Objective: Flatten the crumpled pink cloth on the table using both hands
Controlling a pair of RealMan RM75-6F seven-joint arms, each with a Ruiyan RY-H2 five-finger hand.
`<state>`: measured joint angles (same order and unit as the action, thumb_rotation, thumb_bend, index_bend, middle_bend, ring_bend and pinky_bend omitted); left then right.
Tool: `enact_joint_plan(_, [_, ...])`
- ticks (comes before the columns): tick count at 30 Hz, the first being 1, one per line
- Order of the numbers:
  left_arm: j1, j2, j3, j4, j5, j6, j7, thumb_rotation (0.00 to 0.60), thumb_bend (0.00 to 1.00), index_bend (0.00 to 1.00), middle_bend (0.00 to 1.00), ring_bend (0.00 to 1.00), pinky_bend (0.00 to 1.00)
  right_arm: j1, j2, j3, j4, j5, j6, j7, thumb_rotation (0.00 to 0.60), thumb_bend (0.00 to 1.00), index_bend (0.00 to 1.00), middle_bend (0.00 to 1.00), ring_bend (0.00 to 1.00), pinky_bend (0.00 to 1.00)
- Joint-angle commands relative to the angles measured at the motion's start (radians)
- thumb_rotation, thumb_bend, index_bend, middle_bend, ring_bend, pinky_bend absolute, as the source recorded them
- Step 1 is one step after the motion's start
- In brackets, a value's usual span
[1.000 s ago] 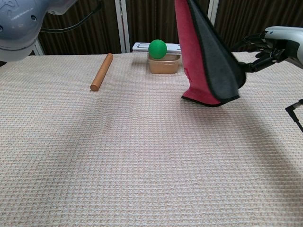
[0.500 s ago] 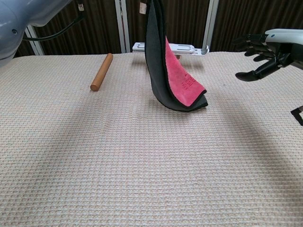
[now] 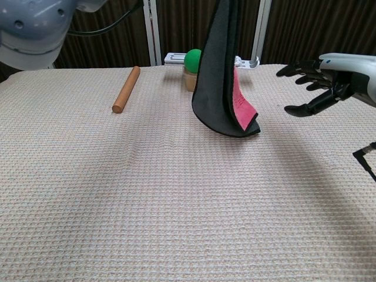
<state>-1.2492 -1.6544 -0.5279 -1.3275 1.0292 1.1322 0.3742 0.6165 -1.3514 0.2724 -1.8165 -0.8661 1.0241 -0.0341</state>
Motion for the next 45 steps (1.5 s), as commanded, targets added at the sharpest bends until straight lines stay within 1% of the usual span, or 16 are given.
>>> enact_joint_plan(1, [-0.046,-0.035,-0.038,0.021,-0.029,-0.006,0.026,0.600,0.50,0.61,0.21,0.00,0.00,-0.006,-0.015,-0.007,0.019,0.009,-0.005,0.014,0.600,0.35,0.27,0.00,0.00,0.00])
enact_joint_plan(3, [-0.059,-0.048,-0.047,0.024,-0.044,-0.006,0.033,0.600,0.50,0.61,0.21,0.00,0.00,-0.009,-0.029,-0.007,0.032,0.017,-0.006,0.026,0.600,0.35,0.32,0.00,0.00,0.00])
enact_joint_plan(6, [-0.071,-0.063,-0.051,0.032,-0.062,-0.002,0.049,0.600,0.50,0.61,0.21,0.00,0.00,-0.009,-0.058,-0.007,0.062,0.034,-0.013,0.042,0.600,0.35,0.35,0.00,0.00,0.00])
enact_joint_plan(11, [-0.077,-0.069,-0.048,0.043,-0.070,0.000,0.060,0.600,0.50,0.61,0.21,0.00,0.00,-0.003,-0.101,-0.009,0.100,0.056,-0.023,0.046,0.600,0.35,0.37,0.00,0.00,0.00])
enact_joint_plan(15, [-0.085,-0.076,-0.055,0.052,-0.082,-0.004,0.057,0.600,0.50,0.61,0.21,0.00,0.00,0.000,-0.138,0.002,0.116,0.081,-0.017,0.055,0.600,0.35,0.37,0.00,0.00,0.00])
enact_joint_plan(20, [-0.096,-0.084,-0.054,0.061,-0.083,-0.006,0.053,0.600,0.50,0.61,0.21,0.00,0.00,0.015,-0.189,0.010,0.137,0.110,-0.003,0.028,0.600,0.35,0.41,0.01,0.00,0.00])
enact_joint_plan(26, [-0.102,-0.087,-0.053,0.065,-0.086,-0.003,0.049,0.600,0.50,0.61,0.21,0.00,0.00,0.030,-0.247,0.029,0.180,0.149,0.018,0.003,0.600,0.35,0.47,0.05,0.00,0.00])
enact_joint_plan(30, [-0.102,-0.088,-0.047,0.067,-0.087,-0.002,0.049,0.600,0.50,0.61,0.21,0.00,0.00,0.041,-0.283,0.041,0.207,0.167,0.036,-0.026,0.600,0.35,0.47,0.06,0.00,0.00])
enact_joint_plan(39, [-0.103,-0.092,-0.033,0.075,-0.083,-0.009,0.043,0.600,0.50,0.61,0.21,0.00,0.00,0.060,-0.333,0.075,0.234,0.198,0.076,-0.077,0.600,0.35,0.47,0.07,0.00,0.00])
enact_joint_plan(41, [-0.106,-0.096,-0.030,0.079,-0.081,-0.009,0.043,0.600,0.50,0.61,0.21,0.00,0.00,0.066,-0.343,0.090,0.240,0.209,0.087,-0.087,0.600,0.35,0.43,0.07,0.00,0.00])
enact_joint_plan(43, [-0.111,-0.103,-0.030,0.085,-0.081,-0.009,0.045,0.600,0.50,0.61,0.21,0.00,0.00,0.067,-0.351,0.096,0.244,0.218,0.097,-0.098,0.600,0.35,0.37,0.07,0.00,0.00])
enact_joint_plan(45, [-0.117,-0.109,-0.031,0.089,-0.082,-0.010,0.046,0.600,0.50,0.61,0.21,0.00,0.00,0.068,-0.356,0.101,0.249,0.226,0.101,-0.106,0.600,0.35,0.35,0.07,0.00,0.00])
